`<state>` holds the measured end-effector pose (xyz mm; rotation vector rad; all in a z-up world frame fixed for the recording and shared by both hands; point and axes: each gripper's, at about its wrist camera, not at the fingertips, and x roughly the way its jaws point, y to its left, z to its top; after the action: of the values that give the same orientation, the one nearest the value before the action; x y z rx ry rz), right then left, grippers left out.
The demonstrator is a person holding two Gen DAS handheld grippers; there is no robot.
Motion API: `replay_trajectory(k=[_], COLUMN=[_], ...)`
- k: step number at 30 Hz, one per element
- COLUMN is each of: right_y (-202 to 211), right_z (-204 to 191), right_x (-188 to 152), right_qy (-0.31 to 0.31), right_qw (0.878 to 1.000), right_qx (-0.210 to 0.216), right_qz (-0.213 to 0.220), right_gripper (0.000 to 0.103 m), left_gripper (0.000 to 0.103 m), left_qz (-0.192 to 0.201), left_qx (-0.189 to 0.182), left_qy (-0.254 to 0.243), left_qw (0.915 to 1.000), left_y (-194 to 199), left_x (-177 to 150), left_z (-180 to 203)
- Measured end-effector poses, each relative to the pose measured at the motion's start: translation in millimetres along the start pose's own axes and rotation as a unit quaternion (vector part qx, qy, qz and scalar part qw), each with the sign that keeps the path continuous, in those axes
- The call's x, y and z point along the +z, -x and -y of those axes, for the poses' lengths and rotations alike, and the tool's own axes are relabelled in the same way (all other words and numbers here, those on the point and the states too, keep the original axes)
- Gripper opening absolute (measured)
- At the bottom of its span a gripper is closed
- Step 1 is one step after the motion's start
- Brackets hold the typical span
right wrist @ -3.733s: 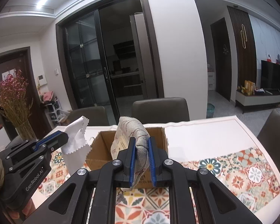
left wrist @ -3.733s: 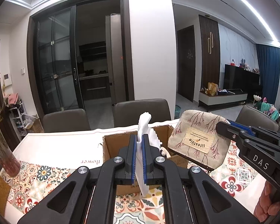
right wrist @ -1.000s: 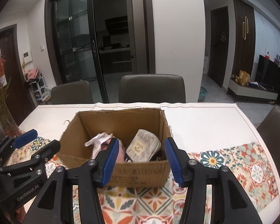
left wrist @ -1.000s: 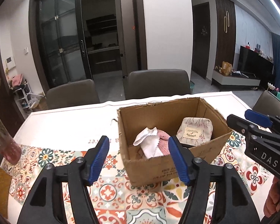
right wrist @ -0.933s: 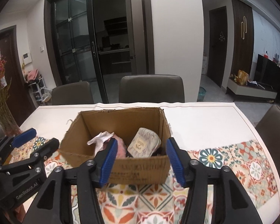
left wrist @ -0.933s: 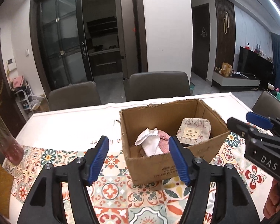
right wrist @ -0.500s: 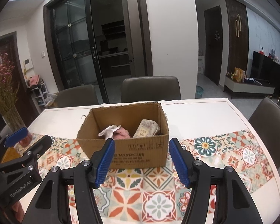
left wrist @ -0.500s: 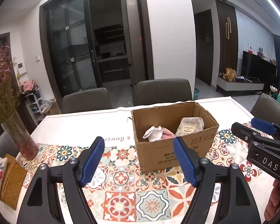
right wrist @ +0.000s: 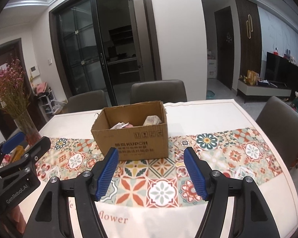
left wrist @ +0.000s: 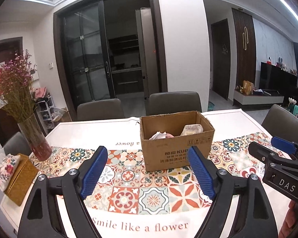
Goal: Organize soft objects
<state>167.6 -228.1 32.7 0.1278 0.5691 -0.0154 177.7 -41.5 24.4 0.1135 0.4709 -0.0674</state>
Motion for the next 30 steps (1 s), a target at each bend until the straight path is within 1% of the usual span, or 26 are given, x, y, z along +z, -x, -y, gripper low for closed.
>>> replay_trajectory(k=[6, 11, 12, 13, 17, 21, 23, 30], right_y=[34, 61, 66, 70, 83, 95, 102, 115], right_z=[4, 7, 7, 6, 2, 1, 1, -1], right_x=[-12, -21, -23, -24, -30, -34, -37, -38], right_qy=[0.003, 0.003, 0.002, 0.002, 0.009, 0.011, 0.013, 0.025], right_qw=[1.0, 1.0, 1.0, 1.0, 0.999, 0.999, 0.999, 0.998], right_qx=[-0.004, -0.013, -0.016, -0.018, -0.024, -0.025, -0.023, -0.034], right_qz=[0.012, 0.021, 0.022, 0.023, 0.025, 0.031, 0.033, 0.045], right_gripper=[0.069, 0.071, 0.075, 0.076, 0.076, 0.076, 0.076, 0.076], left_gripper=[0.095, 0.1, 0.1, 0.101, 0.102, 0.102, 0.102, 0.103], left_qz=[0.009, 0.019, 0.019, 0.019, 0.023, 0.023, 0.026, 0.034], left_qx=[-0.001, 0.002, 0.004, 0.004, 0.01, 0.002, 0.007, 0.013], left_qy=[0.004, 0.004, 0.004, 0.004, 0.002, 0.01, 0.008, 0.004], left_qw=[0.9999, 0.9998, 0.9998, 0.9998, 0.9997, 0.9997, 0.9996, 0.9993], left_y=[32, 59, 63, 67, 81, 95, 103, 118], left_x=[-9, -19, -20, -21, -25, -30, -32, -34], left_z=[5, 8, 8, 8, 7, 6, 5, 5])
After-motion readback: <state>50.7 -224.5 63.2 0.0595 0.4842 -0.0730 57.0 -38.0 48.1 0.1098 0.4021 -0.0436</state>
